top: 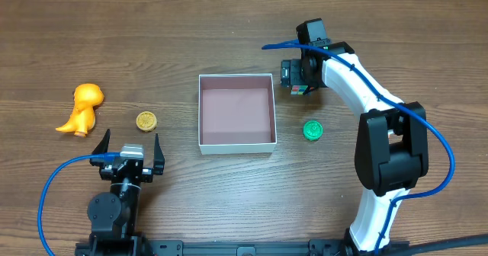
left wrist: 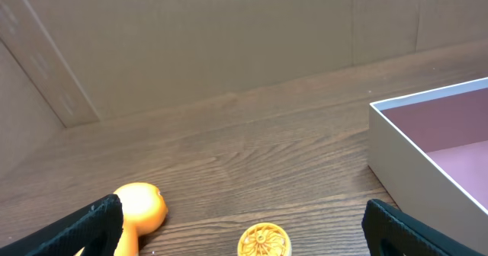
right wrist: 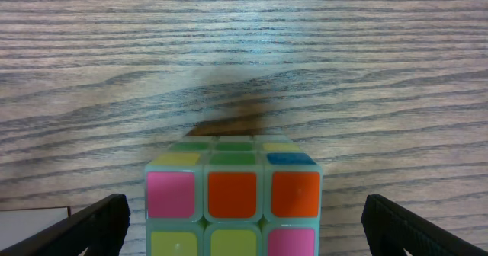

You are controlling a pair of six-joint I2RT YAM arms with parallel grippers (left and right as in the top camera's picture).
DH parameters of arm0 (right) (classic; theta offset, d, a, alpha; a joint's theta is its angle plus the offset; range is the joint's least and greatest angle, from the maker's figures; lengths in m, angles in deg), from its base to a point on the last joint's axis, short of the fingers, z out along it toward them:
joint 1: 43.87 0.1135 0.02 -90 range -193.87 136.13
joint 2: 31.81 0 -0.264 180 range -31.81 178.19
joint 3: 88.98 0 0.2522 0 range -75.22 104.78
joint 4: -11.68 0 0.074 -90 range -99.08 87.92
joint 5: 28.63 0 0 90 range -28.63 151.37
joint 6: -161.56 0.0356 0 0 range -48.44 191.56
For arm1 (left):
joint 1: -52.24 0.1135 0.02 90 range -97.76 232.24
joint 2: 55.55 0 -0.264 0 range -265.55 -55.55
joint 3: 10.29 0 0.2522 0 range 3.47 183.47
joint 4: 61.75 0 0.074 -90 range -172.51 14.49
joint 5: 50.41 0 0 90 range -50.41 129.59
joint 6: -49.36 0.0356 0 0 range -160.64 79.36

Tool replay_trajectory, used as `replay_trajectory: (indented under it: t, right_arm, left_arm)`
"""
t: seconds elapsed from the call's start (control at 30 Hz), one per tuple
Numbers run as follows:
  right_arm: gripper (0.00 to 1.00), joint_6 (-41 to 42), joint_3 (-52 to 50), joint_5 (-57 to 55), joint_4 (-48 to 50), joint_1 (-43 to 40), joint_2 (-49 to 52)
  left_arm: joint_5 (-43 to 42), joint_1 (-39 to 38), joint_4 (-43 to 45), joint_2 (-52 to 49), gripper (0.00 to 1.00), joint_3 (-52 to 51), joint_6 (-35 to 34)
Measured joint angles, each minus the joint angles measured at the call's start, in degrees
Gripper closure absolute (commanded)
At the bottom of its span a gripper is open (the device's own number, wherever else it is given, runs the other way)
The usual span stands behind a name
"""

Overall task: Pack container
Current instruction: 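Lower the right gripper and close it on the Rubik's cube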

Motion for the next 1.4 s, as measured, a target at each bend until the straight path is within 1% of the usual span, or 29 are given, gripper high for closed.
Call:
replay_trajectory:
  t: [0.4,0.6,0.97,1.17,1.27,1.4]
  right_arm:
    - [0.00,1.6,0.0,0.0,-0.5,0.0,0.0]
    - [0.00,1.6,-1.2,0.0,1.1,0.0,0.0]
    - [0.00,1.7,-2.3,0.0,1.0,0.0,0.0]
    - [0.18,1.6,-2.3,0.0,1.5,0.0,0.0]
    - [0.19,1.9,-2.3,0.0,2.1,0.0,0.0]
    - [0.24,1.9,-2.3,0.0,2.6,0.0,0.0]
  left_arm:
    - [0.0,0.0,0.0,0.0,0.00,0.0,0.0]
    - [0.0,0.0,0.0,0.0,0.00,0.0,0.0]
    - [0.0,0.0,0.0,0.0,0.00,0.0,0.0]
    - [0.0,0.0,0.0,0.0,0.00,0.0,0.0]
    - [0.0,0.0,0.0,0.0,0.00,0.0,0.0]
    - [0.0,0.0,0.0,0.0,0.00,0.0,0.0]
